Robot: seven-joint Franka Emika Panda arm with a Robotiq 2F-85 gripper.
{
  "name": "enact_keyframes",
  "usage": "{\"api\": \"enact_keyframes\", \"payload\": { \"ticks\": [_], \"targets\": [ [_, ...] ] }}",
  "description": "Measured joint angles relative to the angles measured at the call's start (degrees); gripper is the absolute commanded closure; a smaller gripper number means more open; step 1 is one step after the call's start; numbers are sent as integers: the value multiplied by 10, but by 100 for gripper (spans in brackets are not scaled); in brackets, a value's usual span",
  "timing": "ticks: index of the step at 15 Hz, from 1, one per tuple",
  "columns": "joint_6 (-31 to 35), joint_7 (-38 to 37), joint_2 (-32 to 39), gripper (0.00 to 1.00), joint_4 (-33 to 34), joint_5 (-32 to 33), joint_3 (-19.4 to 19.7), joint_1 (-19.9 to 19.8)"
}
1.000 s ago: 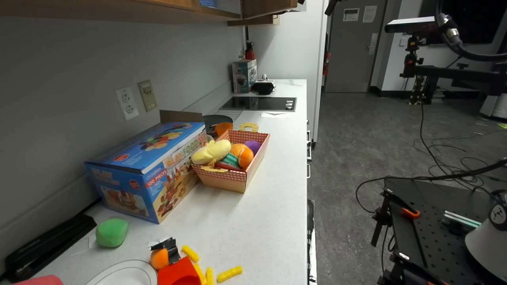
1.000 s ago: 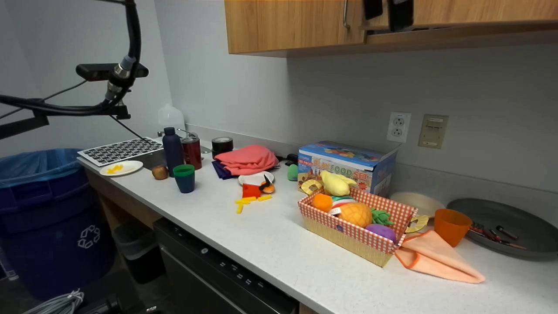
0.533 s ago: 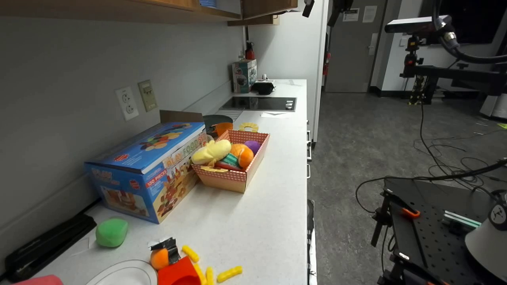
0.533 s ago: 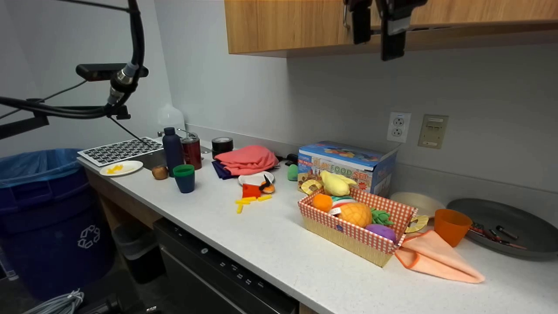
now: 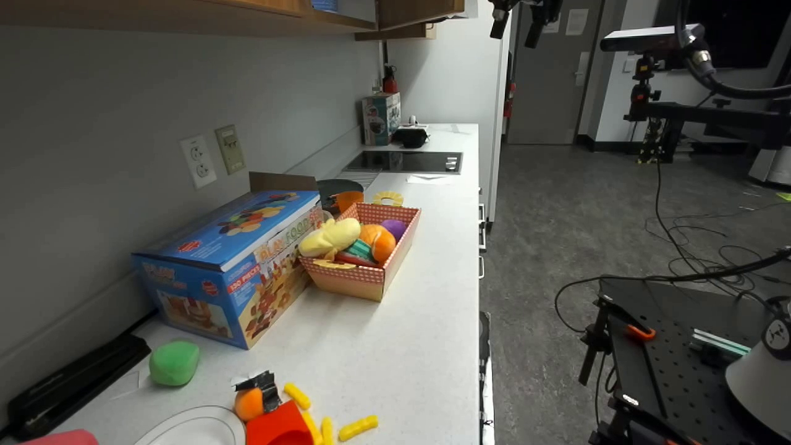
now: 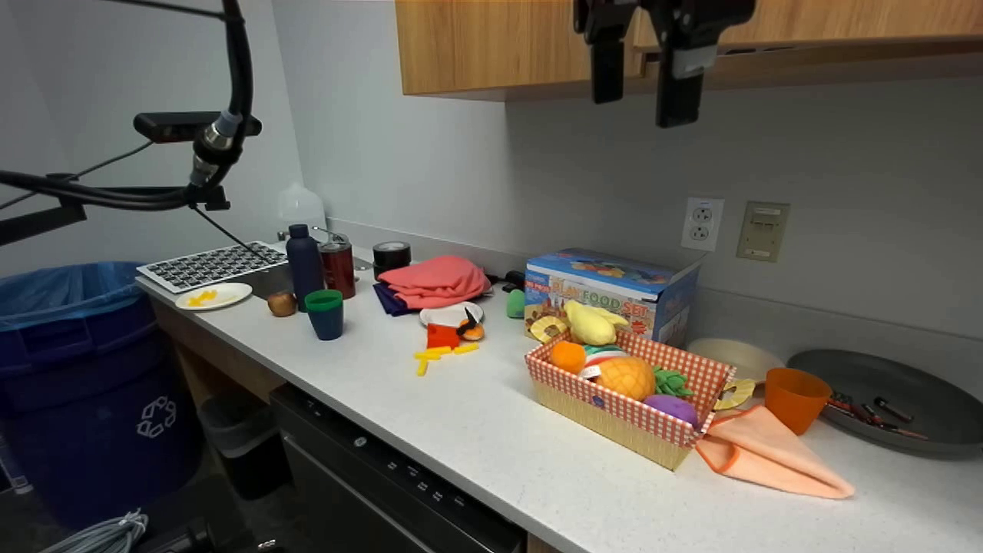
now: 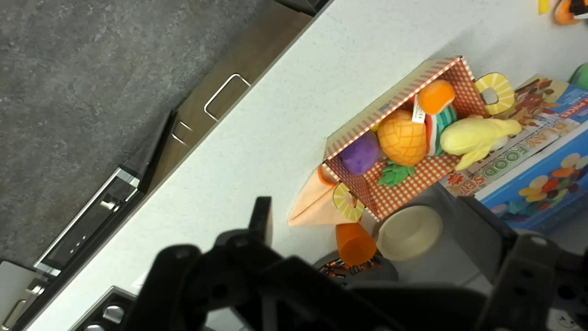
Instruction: Open the right door on the first upper cabinet from the left
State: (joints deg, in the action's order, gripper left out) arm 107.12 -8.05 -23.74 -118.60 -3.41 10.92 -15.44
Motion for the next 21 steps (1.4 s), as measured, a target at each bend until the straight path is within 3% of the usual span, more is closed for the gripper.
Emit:
{"api": "enact_keyframes", "payload": {
  "ticks": [9,16,21],
  "targets": [
    [-1,2,-2,0,-6,7,-5,3],
    [0,5,-66,0,-22,7,-41,33],
    [84,-3,-84,0,-30,7,-57,37]
  ]
}}
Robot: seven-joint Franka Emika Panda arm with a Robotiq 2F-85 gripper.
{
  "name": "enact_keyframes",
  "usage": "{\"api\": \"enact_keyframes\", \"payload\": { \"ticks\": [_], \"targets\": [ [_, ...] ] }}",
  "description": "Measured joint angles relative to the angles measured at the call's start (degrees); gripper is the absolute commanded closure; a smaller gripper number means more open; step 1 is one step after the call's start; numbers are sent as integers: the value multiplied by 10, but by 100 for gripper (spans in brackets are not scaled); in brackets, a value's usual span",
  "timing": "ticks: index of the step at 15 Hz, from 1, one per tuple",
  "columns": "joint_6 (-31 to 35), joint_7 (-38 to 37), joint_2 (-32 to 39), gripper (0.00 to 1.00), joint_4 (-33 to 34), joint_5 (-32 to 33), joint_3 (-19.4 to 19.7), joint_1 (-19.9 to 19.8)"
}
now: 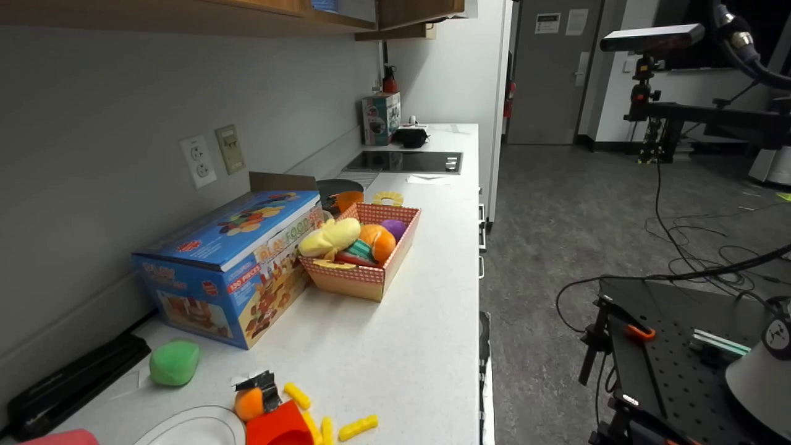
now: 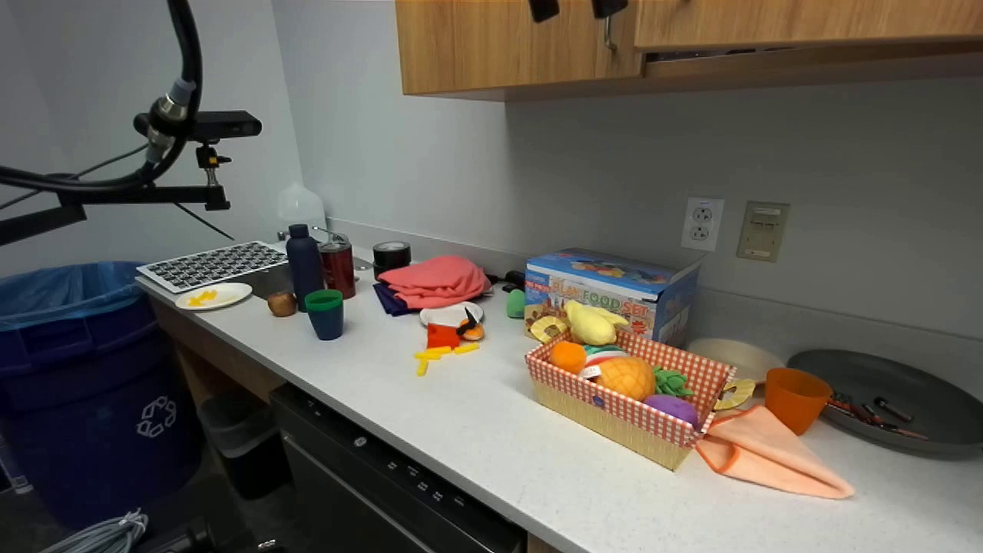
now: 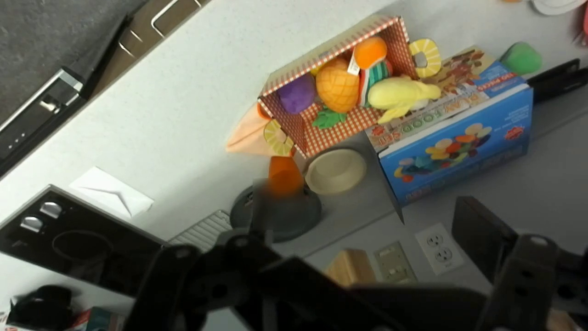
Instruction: Open the right door on the first upper cabinet from the left
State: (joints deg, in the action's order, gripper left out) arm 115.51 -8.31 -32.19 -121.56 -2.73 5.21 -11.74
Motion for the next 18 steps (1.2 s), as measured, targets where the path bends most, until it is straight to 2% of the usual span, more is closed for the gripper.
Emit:
{"api": "enact_keyframes", "payload": {
  "ticks": [4,8,13,18],
  "targets": [
    [110,-29,11,0,-15,6,-9,0],
    [196,-86,22,0,-25,46,-23,-12],
    [239,-148,23,0,-34,97,-37,-47],
    [240,-190,15,0,-39,142,-56,-76]
  ]
}}
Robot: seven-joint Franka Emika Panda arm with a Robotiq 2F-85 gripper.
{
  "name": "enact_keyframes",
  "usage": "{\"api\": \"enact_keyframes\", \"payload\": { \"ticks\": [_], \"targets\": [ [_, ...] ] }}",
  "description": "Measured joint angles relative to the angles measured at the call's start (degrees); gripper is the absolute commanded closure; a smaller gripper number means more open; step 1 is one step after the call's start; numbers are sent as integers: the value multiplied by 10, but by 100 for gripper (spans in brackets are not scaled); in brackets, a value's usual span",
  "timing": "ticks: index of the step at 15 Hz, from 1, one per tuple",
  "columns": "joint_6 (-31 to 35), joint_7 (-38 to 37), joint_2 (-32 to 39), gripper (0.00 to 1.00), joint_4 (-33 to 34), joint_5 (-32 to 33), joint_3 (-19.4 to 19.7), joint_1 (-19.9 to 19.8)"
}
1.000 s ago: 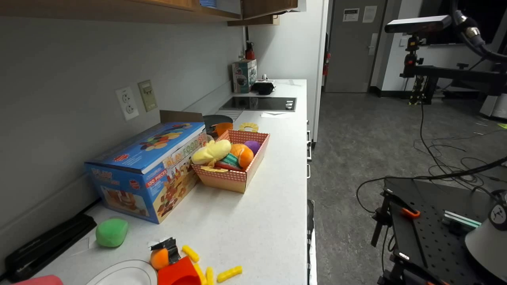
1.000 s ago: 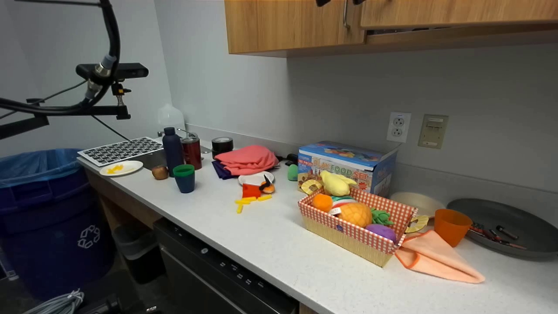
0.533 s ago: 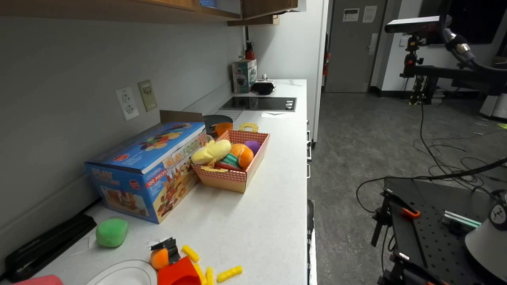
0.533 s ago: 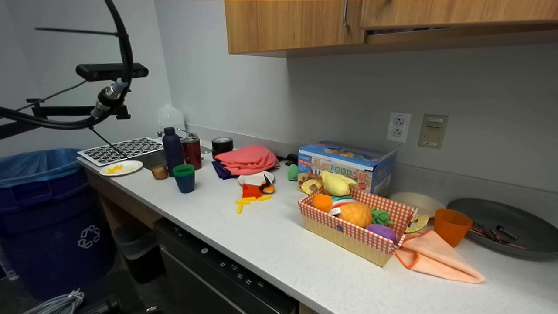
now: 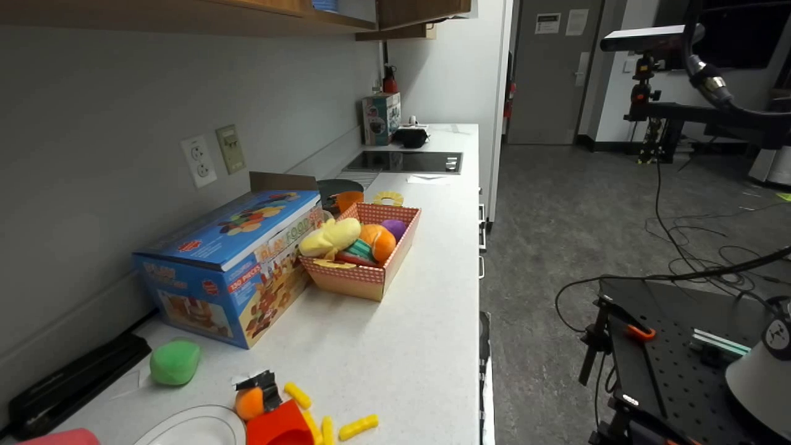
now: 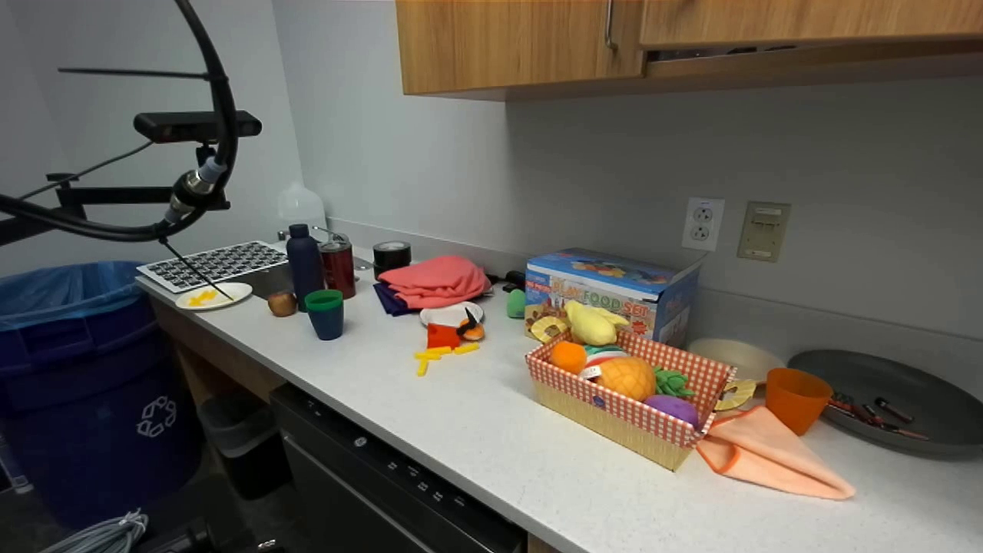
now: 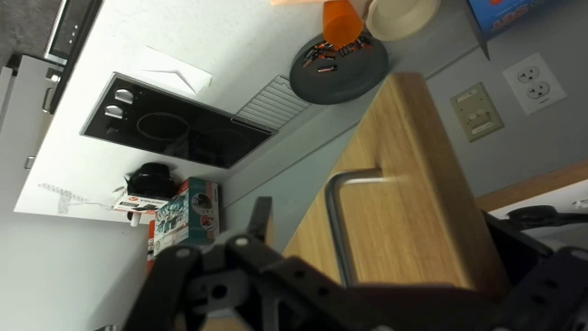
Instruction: Open the right door on the first upper cabinet from the left
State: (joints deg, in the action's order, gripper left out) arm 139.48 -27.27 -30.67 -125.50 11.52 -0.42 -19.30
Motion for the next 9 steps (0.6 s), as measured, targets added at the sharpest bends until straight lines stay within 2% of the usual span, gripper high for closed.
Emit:
{"api": "enact_keyframes", "payload": {
  "ticks": [5,9],
  "targets": [
    [-20,-37,-33,0,-18,78,-15,-49],
    [-26,-60,-43,0,-19,156,-6,-122]
  ]
}}
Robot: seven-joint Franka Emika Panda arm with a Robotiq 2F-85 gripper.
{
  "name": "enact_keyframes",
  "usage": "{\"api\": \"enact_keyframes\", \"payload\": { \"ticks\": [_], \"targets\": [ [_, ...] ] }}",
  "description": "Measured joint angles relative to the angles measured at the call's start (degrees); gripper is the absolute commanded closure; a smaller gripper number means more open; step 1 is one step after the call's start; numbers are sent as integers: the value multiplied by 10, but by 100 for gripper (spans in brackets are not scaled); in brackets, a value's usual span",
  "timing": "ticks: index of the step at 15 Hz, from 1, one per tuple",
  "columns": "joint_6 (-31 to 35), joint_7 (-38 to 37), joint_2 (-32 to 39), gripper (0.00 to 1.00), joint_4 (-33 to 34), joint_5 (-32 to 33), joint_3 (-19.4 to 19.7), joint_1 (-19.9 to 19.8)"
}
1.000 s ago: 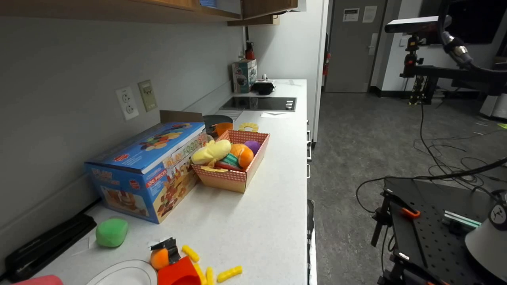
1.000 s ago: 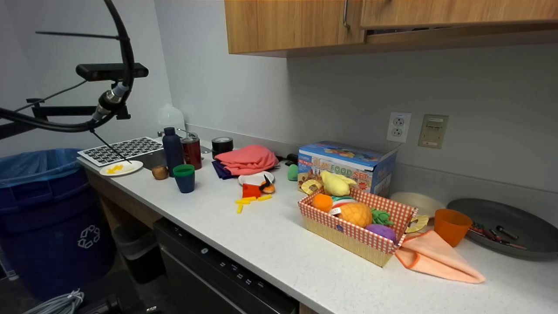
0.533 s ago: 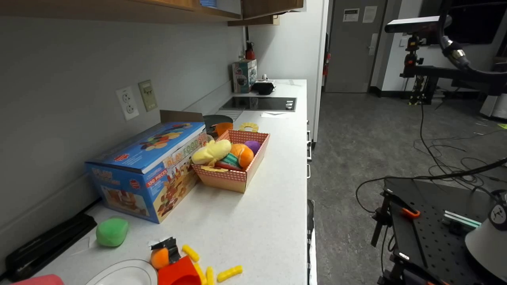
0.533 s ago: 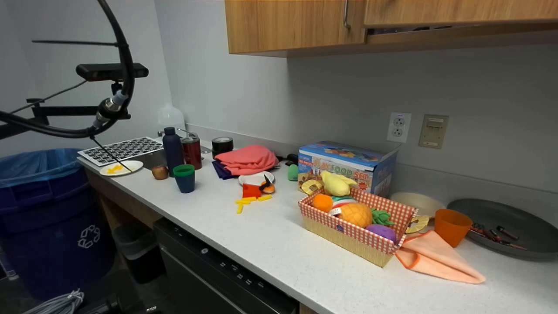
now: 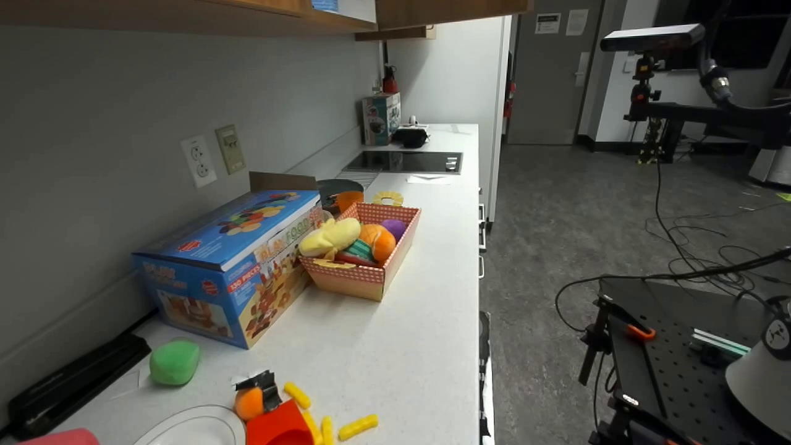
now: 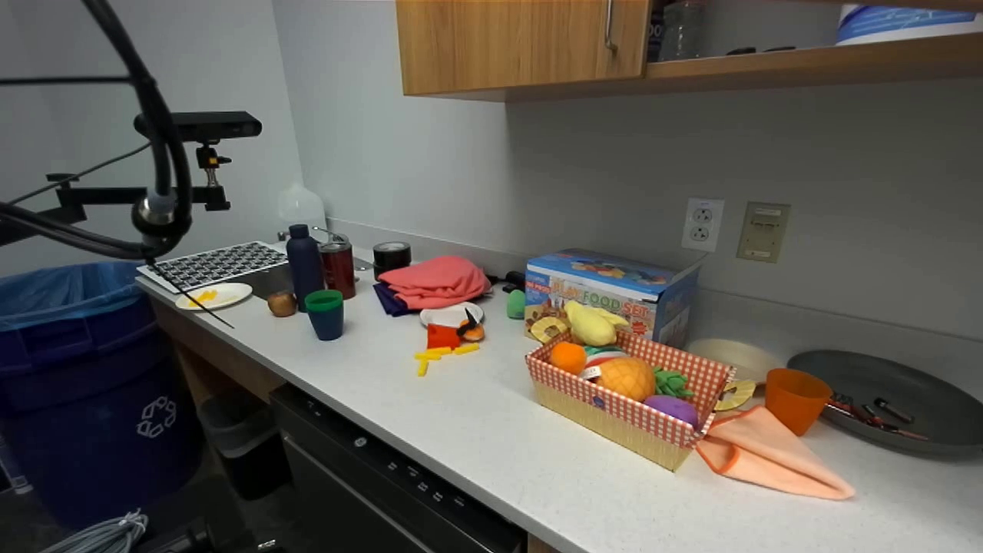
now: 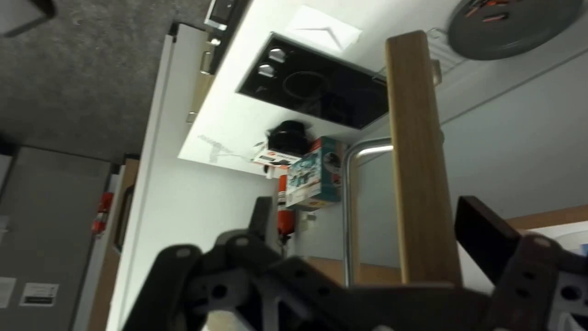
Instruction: Open the right door on the first upper cabinet from the left
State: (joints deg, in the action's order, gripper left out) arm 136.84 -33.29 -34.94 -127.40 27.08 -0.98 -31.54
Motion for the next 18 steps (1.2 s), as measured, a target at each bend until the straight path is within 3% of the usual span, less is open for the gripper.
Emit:
{"api": "enact_keyframes", "payload": {
  "ticks": [7,12,18],
  "targets": [
    [-5,-53,14,0,30,97,12,-93],
    [-4,-140,20,0,48,178,11,-108],
    [0,-314,27,0,64,352,10,-112]
  ]
}}
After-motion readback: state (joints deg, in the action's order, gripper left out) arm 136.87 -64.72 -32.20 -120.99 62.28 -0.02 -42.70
